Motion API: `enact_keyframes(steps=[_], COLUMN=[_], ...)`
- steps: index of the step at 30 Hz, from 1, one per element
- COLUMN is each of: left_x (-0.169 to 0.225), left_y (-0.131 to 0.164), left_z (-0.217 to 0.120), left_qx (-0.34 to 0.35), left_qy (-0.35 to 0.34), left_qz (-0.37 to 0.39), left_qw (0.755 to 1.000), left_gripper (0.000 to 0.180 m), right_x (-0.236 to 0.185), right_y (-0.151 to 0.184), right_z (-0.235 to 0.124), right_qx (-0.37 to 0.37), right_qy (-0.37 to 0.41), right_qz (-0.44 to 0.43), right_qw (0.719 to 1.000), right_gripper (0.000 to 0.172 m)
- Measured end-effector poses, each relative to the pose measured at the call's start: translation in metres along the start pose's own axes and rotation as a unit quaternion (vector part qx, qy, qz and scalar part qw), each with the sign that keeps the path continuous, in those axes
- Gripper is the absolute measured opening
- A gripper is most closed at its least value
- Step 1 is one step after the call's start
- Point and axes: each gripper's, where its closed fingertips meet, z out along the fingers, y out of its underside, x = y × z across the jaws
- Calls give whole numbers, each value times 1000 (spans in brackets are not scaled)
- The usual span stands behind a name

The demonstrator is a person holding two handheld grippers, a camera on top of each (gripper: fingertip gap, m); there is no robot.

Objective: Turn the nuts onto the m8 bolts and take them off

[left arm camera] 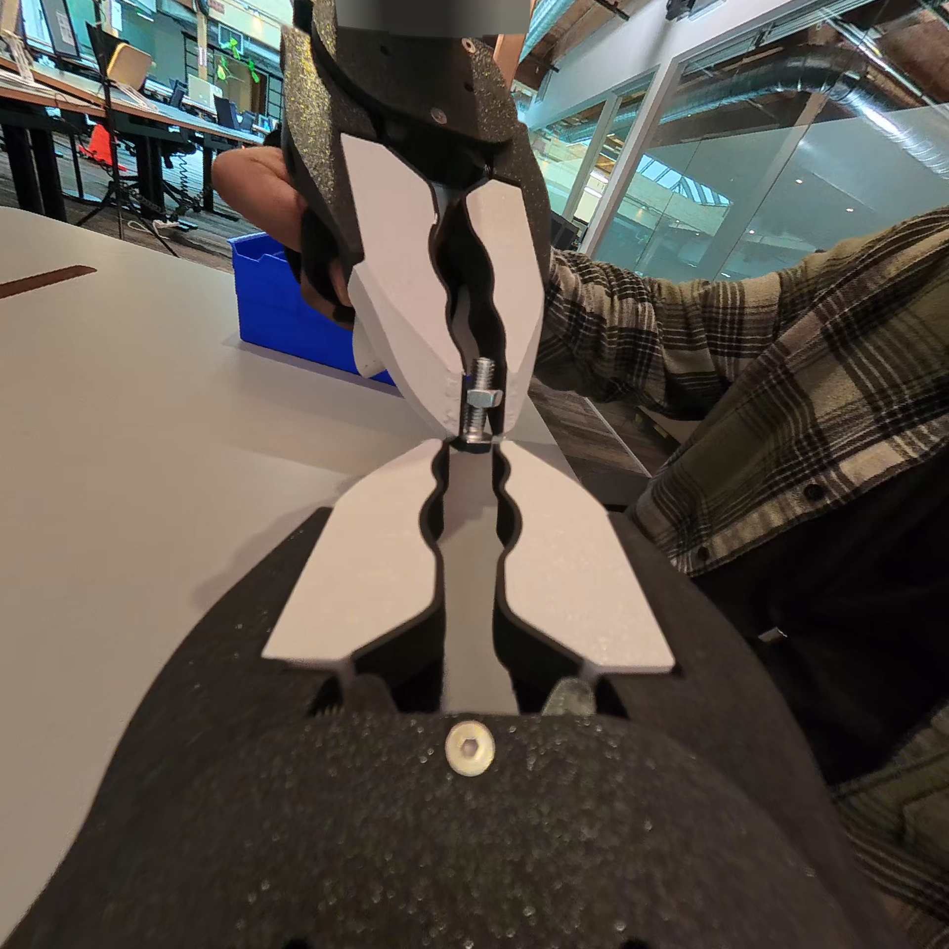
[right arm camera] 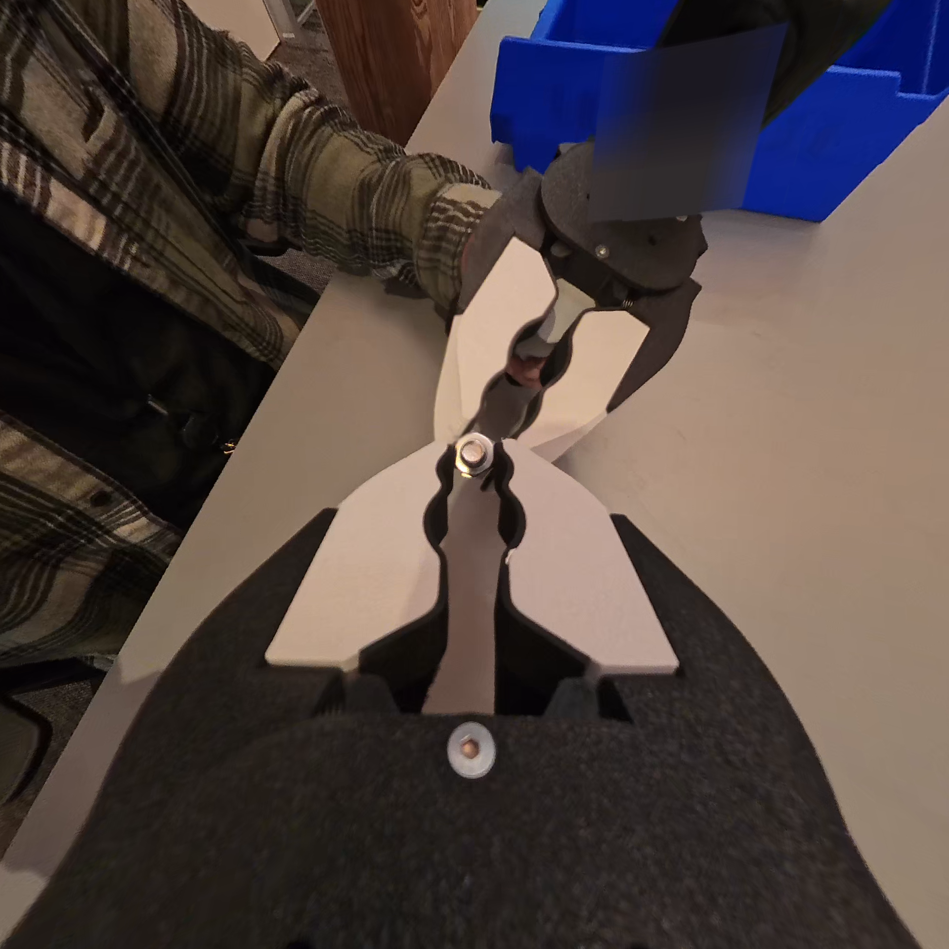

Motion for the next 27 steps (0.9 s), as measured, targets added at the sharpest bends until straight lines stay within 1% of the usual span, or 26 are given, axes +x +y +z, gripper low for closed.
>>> enact_keyframes(steps=[4, 11, 21, 27], left_x=[0, -2, -1, 0], left_y=[-2, 2, -4, -6], left_z=[-1, -2, -5, -6], left_qx=[7, 0, 28, 37], left_qy=[2, -4, -1, 2], left_qz=[-5, -7, -9, -9], left_qw=[1000, 1000, 1000, 999], left_gripper=[15, 14, 14, 13], right_x=[1, 2, 5, 5], right_y=[-2, 1, -4, -7], right_z=[0, 2, 0, -2], right_qx=[3, -13, 2, -4], right_qy=[7, 13, 13, 14], right_qz=[-1, -1, 8, 6], right_qw=[1000, 1000, 1000, 1000], right_gripper=[14, 15, 15, 15])
